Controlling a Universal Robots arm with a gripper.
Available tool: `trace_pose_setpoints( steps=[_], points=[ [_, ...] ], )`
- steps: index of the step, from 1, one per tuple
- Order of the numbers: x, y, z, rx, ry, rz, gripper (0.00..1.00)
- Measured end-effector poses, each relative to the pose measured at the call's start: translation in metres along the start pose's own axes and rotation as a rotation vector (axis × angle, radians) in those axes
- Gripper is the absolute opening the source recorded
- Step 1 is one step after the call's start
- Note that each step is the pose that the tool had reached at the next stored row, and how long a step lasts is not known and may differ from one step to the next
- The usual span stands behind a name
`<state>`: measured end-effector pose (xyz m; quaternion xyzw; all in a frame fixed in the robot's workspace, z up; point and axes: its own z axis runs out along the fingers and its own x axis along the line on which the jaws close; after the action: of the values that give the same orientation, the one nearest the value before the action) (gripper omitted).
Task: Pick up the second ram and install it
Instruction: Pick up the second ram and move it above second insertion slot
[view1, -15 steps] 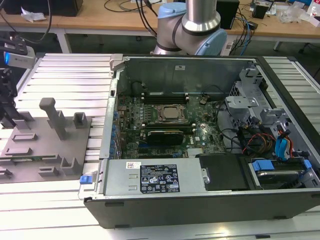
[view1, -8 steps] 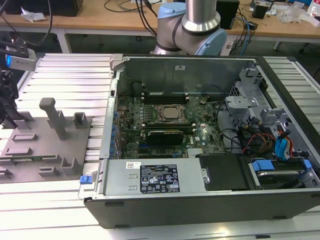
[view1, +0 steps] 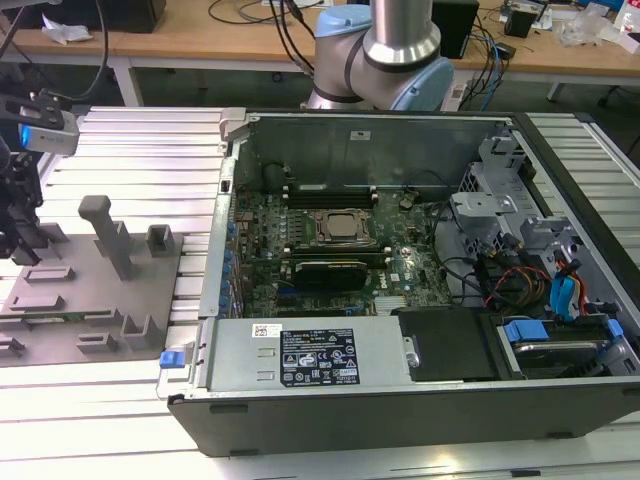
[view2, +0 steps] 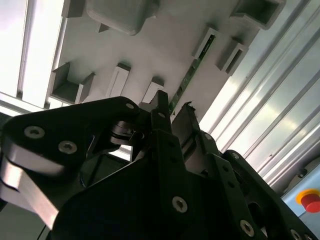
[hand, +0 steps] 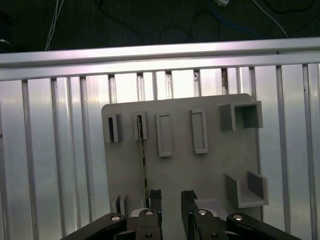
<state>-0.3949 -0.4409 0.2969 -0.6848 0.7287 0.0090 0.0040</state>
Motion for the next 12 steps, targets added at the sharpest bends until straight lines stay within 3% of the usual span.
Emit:
trace_pose_setpoints(
  steps=[4, 7, 9, 12],
  points=[
    [0.0087, -0.0006, 0.0103, 0.0002, -0.0001, 0.0, 0.3],
    [0.0147, -0.0011, 0.0217, 0.0, -0.0001, 0.0, 0.3],
    [0.0182, -0.0013, 0.0334, 0.0001, -0.0001, 0.0, 0.3],
    [0.0207, -0.0016, 0.0417, 0.0, -0.0001, 0.0, 0.3]
  ],
)
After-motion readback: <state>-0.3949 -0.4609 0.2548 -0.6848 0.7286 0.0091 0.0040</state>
